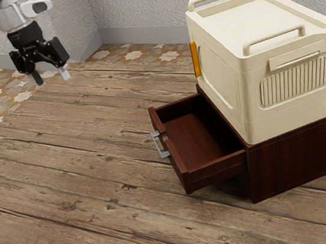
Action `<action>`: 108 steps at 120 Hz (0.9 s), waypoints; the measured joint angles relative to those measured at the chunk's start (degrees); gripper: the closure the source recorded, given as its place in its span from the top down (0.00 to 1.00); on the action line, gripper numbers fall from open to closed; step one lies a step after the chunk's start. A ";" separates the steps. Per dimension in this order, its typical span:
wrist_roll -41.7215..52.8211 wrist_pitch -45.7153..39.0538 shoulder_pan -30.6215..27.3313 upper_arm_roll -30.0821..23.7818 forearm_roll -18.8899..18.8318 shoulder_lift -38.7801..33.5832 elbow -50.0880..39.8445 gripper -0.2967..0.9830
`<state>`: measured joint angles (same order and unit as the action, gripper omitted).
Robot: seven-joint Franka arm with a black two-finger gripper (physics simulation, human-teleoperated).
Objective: Push the drawer handle with one arm to close the drawer
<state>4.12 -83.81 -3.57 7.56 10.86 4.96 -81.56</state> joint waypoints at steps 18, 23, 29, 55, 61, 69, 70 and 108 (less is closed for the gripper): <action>-0.38 -4.97 -0.58 -3.45 -4.36 -10.36 -17.93 0.77; -0.47 -8.38 2.81 -2.52 -6.69 -13.81 -26.07 0.77; -0.30 -12.68 13.00 3.69 -9.94 -15.63 -32.28 0.75; 4.33 -31.11 19.47 5.27 -15.49 -11.71 -44.72 0.53; 5.44 -33.77 19.69 4.66 -15.77 -9.32 -43.62 0.49; 6.78 -36.63 19.53 3.54 -15.90 -6.63 -41.51 0.46; 6.93 -36.96 19.54 3.42 -15.91 -6.37 -41.33 0.46; 12.69 -43.24 20.02 -1.16 -13.56 1.03 -34.72 0.36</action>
<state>16.81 -127.06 16.45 6.39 -2.70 5.99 -116.28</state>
